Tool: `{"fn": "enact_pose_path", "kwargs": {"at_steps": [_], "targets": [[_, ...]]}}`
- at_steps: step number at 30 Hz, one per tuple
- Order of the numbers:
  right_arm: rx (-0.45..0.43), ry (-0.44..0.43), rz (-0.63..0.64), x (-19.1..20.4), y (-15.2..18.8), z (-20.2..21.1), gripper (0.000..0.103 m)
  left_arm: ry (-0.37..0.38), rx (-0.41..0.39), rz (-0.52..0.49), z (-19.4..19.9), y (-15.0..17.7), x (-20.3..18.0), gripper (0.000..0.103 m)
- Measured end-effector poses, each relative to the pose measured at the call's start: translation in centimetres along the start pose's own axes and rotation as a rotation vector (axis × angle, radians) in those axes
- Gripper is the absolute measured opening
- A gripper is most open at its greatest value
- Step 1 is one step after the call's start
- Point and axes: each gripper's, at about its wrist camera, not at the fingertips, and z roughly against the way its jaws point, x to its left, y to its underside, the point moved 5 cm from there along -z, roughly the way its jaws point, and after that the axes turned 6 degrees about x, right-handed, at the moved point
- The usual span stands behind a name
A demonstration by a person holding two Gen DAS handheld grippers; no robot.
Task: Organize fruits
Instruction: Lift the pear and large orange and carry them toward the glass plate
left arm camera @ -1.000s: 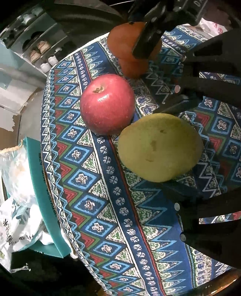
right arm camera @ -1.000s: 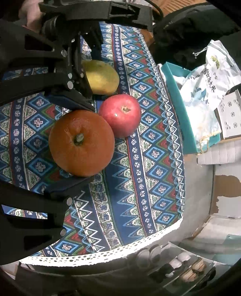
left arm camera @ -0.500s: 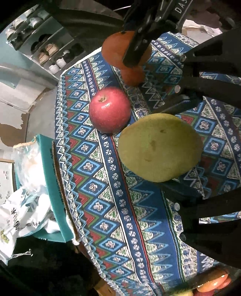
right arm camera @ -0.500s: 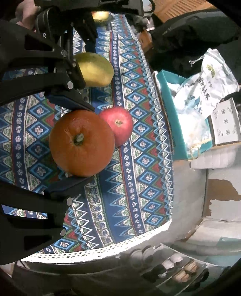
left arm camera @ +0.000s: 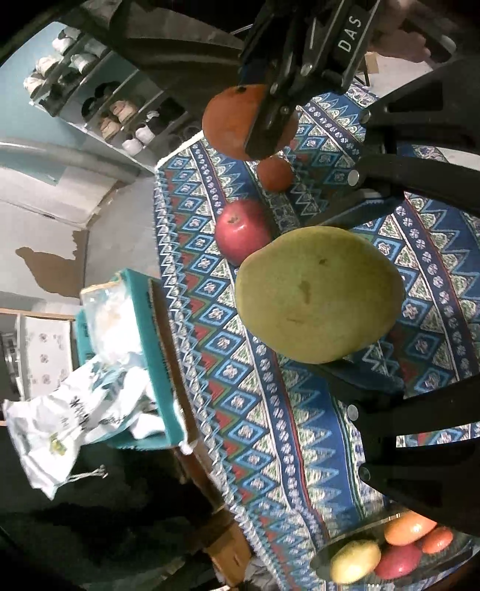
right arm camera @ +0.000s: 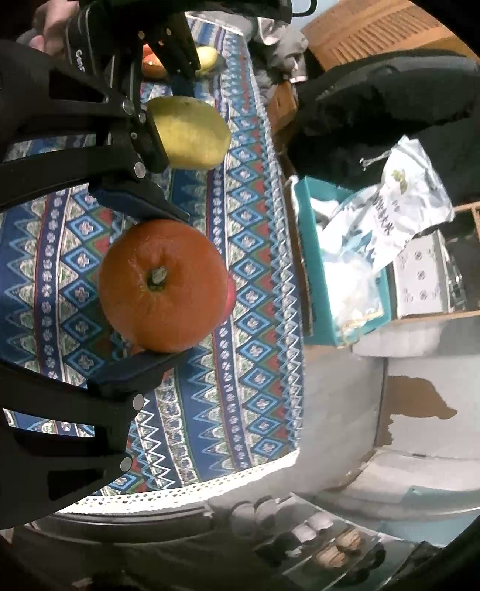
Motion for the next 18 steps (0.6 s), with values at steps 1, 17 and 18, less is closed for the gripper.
{"fn": "enact_pose_path", "kwargs": {"at_steps": [1, 17, 18], "targets": [[-0.003, -0.002, 0.004, 0.3, -0.1, 0.2, 0.065, 0.001, -0.006, 0.002, 0.4, 0.0, 0.1, 0.068], [-0.076, -0.075, 0.09, 6.8, -2.2, 4.0, 0.065, -0.006, -0.1, 0.046, 7.1, 2.2, 3.7, 0.068], [-0.075, -0.085, 0.095, 7.5, -2.3, 4.1, 0.065, -0.004, -0.104, 0.053, 7.5, 2.5, 4.3, 0.068]]}}
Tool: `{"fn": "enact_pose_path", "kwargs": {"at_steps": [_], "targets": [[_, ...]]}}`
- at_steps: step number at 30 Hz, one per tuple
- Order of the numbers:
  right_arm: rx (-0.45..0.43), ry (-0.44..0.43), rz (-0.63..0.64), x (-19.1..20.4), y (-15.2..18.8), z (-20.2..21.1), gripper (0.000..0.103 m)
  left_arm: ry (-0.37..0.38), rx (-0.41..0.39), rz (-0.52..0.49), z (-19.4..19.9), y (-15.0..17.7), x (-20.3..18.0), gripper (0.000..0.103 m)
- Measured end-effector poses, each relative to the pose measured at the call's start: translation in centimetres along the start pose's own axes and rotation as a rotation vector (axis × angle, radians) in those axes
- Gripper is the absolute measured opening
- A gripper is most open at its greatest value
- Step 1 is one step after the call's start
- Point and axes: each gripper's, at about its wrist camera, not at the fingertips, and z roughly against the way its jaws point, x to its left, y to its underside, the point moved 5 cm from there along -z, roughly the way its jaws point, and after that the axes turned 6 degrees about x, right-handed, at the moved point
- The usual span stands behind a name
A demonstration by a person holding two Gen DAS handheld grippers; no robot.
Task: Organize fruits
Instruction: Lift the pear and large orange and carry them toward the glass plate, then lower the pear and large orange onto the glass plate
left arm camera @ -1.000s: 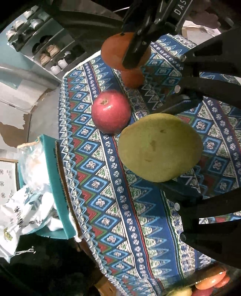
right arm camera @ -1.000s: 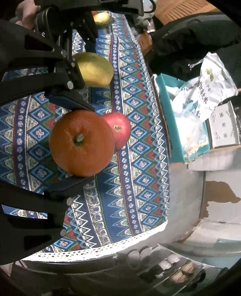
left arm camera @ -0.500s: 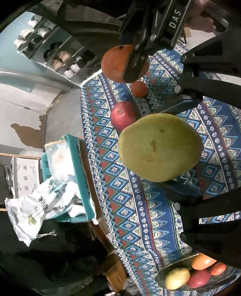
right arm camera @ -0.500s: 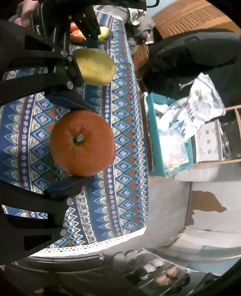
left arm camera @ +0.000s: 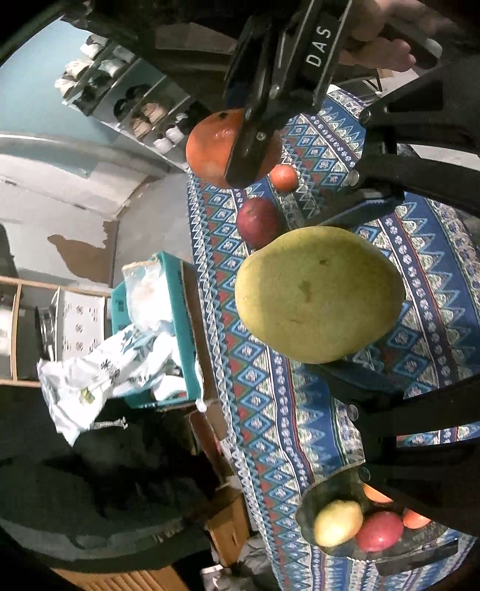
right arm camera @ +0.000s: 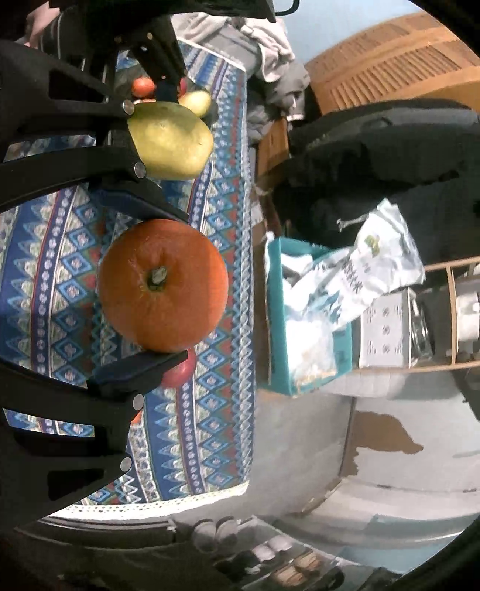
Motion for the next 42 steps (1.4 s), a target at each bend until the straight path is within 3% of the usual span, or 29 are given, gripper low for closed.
{"fn": "enact_pose_path", "kwargs": {"at_steps": [26, 42], "targets": [[0.026, -0.154, 0.159, 13.8, -2.5, -2.3, 0.065, -0.109, -0.057, 0.196, 6.2, 5.7, 14.2, 0.068], [0.098, -0.228, 0.247, 21.6, -2.5, -7.1, 0.065, -0.135, 0.006, 0.342, 4.2, 9.6, 22.0, 0.068]]}}
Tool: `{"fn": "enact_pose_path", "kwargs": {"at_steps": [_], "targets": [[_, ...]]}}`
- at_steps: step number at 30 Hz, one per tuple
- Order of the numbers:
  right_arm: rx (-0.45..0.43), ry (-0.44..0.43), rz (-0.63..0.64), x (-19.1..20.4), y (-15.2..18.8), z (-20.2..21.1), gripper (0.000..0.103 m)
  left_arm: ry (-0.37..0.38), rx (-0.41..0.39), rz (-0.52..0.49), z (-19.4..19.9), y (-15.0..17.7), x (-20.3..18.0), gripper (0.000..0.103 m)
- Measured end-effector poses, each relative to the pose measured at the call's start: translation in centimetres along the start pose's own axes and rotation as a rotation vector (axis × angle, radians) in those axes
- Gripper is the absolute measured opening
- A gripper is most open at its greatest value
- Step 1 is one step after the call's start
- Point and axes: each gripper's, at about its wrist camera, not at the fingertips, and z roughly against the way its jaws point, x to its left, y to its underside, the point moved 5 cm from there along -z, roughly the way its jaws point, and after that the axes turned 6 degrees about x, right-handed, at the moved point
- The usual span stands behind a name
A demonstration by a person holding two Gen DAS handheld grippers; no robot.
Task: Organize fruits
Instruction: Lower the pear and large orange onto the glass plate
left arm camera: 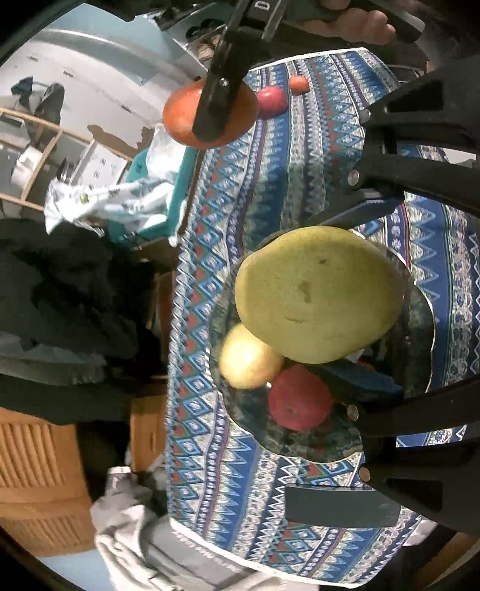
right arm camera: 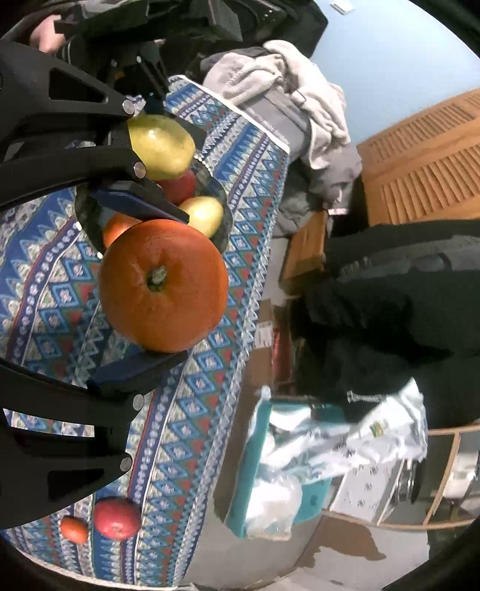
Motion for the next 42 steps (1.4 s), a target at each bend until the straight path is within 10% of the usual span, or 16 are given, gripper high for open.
{"fn": "enact_pose_path", "kwargs": {"at_steps": [30, 42], "targets": [[0.158, -0.041, 0.08, 5.1, -0.7, -10.0, 0.065, 0.02, 0.197, 0.1, -7.3, 1.5, 5.0, 0.068], [0.177, -0.036, 0.08, 5.3, -0.4, -11.0, 0.065, -0.006, 0.087, 0.063, -4.1, 0.2, 4.8, 0.076]]}}
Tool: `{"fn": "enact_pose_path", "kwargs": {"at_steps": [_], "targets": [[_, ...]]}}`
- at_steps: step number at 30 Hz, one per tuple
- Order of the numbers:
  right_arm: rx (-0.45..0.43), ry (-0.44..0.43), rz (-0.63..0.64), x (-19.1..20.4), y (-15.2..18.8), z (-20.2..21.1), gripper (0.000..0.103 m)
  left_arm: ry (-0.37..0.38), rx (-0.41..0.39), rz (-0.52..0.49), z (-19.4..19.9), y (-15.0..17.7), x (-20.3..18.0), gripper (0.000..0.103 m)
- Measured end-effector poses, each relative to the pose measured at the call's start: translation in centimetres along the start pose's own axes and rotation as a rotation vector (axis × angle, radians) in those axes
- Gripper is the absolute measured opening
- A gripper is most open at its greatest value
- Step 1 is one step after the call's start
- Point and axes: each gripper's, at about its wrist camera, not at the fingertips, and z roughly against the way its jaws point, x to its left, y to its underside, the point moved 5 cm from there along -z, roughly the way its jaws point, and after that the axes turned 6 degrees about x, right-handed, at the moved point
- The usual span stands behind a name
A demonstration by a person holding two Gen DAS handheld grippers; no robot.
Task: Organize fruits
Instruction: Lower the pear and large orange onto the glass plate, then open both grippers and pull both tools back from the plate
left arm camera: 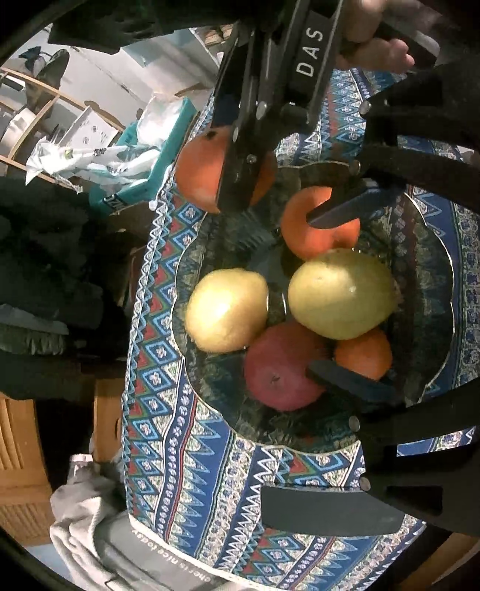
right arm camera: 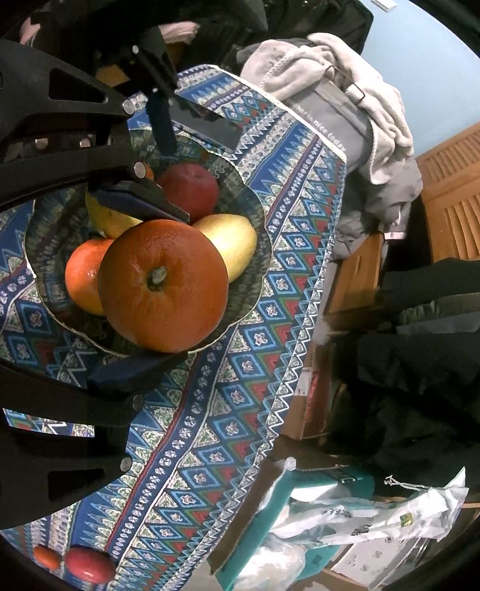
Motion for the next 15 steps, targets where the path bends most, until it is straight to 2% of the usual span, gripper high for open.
{"fn": "enact_pose_path", "kwargs": {"at_steps": [7, 15], "targets": [[0.039, 0.0, 0.006, 0.0, 0.1, -1.6, 0.065, -0.007, 0.005, 0.053, -0.4, 0.2, 1.6, 0.076], [0.081, 0.005, 0.006, 0.1, 0.8, -3.4, 0.065, -0.009, 0.007, 0.06, -0.6, 0.3, 1.8, 0.076]]}}
